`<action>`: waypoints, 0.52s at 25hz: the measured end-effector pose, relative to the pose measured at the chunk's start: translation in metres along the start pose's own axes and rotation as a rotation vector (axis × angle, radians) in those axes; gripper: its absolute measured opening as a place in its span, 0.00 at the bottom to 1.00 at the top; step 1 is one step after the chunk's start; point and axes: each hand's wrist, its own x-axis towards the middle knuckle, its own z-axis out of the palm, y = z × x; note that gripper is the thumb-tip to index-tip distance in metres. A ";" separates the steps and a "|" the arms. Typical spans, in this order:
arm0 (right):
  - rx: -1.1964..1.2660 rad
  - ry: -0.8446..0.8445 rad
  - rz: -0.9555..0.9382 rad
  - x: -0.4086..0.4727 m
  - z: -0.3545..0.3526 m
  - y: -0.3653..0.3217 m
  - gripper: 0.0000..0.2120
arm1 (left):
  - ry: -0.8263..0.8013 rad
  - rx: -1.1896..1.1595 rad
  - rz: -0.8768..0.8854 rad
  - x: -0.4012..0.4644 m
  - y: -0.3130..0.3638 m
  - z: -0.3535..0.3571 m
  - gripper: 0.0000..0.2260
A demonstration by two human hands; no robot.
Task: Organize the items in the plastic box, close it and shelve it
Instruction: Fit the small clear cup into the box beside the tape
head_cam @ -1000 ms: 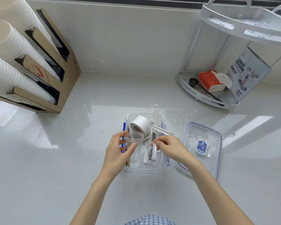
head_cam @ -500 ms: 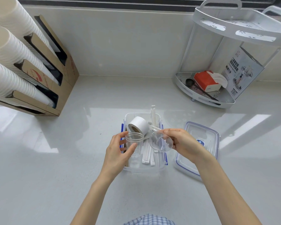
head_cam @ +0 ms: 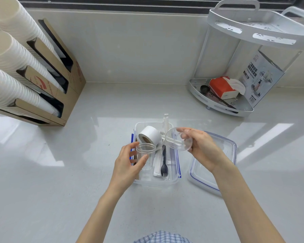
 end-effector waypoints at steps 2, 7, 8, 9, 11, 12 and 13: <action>-0.123 0.056 -0.070 0.000 0.003 0.004 0.15 | -0.008 0.004 0.010 -0.001 0.001 0.001 0.17; -0.313 0.150 -0.270 0.001 0.019 0.007 0.15 | -0.026 0.016 0.042 -0.003 0.002 0.003 0.17; -0.348 0.148 -0.316 0.001 0.022 0.008 0.14 | -0.029 0.014 0.050 -0.003 0.002 0.003 0.16; -0.394 0.143 -0.350 0.002 0.025 0.009 0.14 | -0.034 0.012 0.060 -0.004 0.002 0.003 0.16; -0.522 0.129 -0.402 0.002 0.030 0.012 0.12 | -0.043 0.010 0.080 -0.005 0.004 0.003 0.15; -0.594 0.113 -0.424 0.001 0.031 0.014 0.11 | -0.047 0.010 0.087 -0.005 0.005 0.003 0.15; -0.663 0.087 -0.438 0.000 0.033 0.017 0.11 | -0.048 0.010 0.090 -0.005 0.005 0.003 0.15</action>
